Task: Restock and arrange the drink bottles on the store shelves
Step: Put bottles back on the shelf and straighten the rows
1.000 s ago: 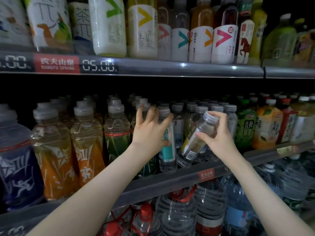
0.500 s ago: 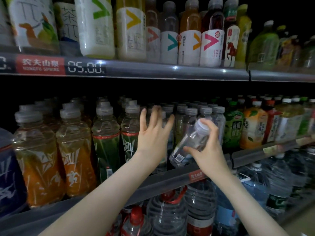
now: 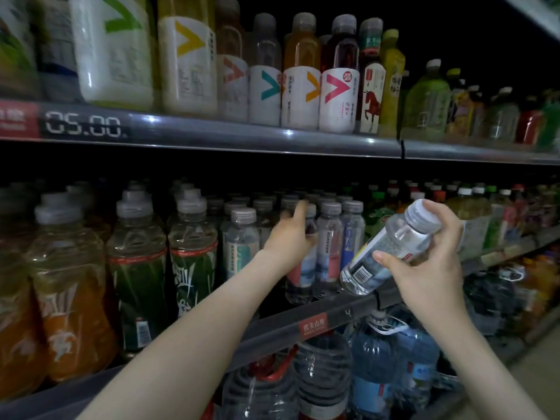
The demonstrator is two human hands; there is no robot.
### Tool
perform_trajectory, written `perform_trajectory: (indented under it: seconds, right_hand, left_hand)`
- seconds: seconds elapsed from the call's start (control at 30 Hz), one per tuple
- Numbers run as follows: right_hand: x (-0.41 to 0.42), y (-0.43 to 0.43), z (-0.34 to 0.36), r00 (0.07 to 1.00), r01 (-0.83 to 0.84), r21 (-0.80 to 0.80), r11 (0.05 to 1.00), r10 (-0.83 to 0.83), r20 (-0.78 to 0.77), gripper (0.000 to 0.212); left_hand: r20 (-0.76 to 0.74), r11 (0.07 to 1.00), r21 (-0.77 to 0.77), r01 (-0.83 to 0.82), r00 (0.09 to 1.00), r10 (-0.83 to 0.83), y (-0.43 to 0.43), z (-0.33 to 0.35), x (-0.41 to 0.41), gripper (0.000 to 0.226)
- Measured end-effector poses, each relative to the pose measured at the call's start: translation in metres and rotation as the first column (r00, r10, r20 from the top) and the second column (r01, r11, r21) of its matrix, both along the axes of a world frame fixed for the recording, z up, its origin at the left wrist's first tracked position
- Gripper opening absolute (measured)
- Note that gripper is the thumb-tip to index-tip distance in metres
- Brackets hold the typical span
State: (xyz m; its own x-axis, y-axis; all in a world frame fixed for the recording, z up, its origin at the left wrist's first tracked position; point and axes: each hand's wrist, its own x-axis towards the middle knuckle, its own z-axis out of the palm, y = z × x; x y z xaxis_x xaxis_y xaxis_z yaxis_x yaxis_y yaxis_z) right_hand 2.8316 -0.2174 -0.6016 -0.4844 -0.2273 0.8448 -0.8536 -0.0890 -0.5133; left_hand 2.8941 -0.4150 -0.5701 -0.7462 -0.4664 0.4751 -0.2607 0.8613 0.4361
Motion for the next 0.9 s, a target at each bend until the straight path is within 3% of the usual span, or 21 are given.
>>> perform_trajectory:
  seconds: [0.2,0.43,0.67,0.9]
  right_hand:
    - [-0.005,0.001,-0.014,0.996,0.020,-0.044,0.999,-0.016,0.093,0.082]
    - [0.000,-0.003,-0.021,0.989,0.002,-0.049,0.999,0.005,0.147,0.092]
    - [0.006,-0.031,-0.010,0.988,-0.086,-0.018,0.996,0.088,0.130,0.087]
    - [0.005,-0.094,0.001,0.964,-0.230,0.187,0.955,0.197,0.178,0.081]
  left_hand:
    - [-0.005,0.987,-0.158,-0.032,0.999,0.032,0.020,-0.007,0.013,0.063]
    - [-0.215,0.999,-0.034,0.022,0.976,-0.029,0.036,-0.033,0.070,0.075]
    - [-0.493,1.000,0.006,0.020,0.870,-0.014,0.039,-0.014,0.130,0.077]
    - [-0.581,0.999,0.014,0.040,0.813,-0.025,0.046,0.016,0.169,0.078]
